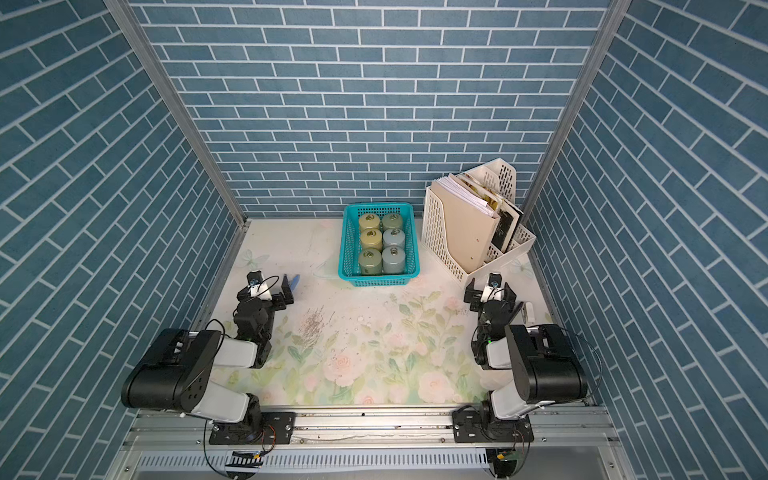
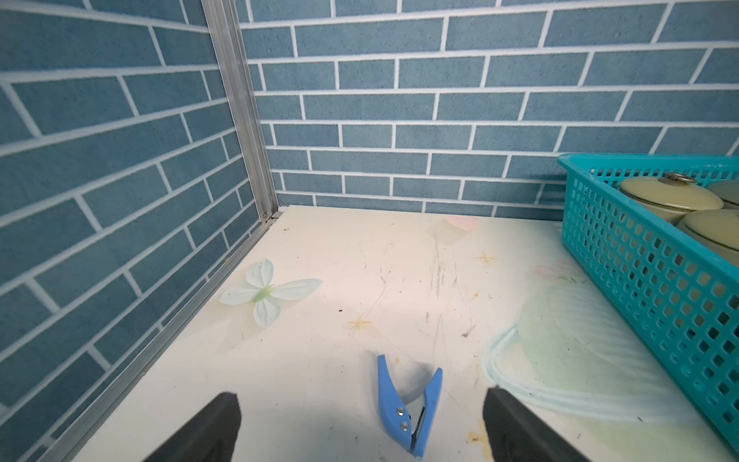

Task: Take the tea canister out of the basket
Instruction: Pick up the tea canister from the basket.

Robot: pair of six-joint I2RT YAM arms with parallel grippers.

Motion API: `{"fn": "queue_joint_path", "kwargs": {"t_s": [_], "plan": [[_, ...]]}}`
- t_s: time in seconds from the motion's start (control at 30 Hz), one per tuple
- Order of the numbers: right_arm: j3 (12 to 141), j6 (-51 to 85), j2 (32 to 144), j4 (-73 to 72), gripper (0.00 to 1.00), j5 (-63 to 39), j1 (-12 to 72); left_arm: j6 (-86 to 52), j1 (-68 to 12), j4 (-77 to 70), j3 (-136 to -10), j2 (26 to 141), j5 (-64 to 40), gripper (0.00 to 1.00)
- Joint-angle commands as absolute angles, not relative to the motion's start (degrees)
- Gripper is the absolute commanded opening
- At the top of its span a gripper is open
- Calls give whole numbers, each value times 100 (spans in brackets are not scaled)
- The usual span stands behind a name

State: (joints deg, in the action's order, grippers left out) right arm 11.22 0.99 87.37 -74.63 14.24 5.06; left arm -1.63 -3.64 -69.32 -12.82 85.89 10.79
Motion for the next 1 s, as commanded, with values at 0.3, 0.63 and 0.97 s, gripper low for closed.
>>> {"fn": "queue_joint_path", "kwargs": {"t_s": [0.3,0.63,0.97], "plan": [[1134,-20,8763,-7584,100,1402,484,-116,-326,-7035,-1300,8603,1029,100],[2142,-288,7840,-5309,97,1381,646,-83,-351,-5856,-1745,8037,963,100],[6365,-266,8356,180,97,1583,2369,390,-1644,-2427,-4168,7254,873,100]]}}
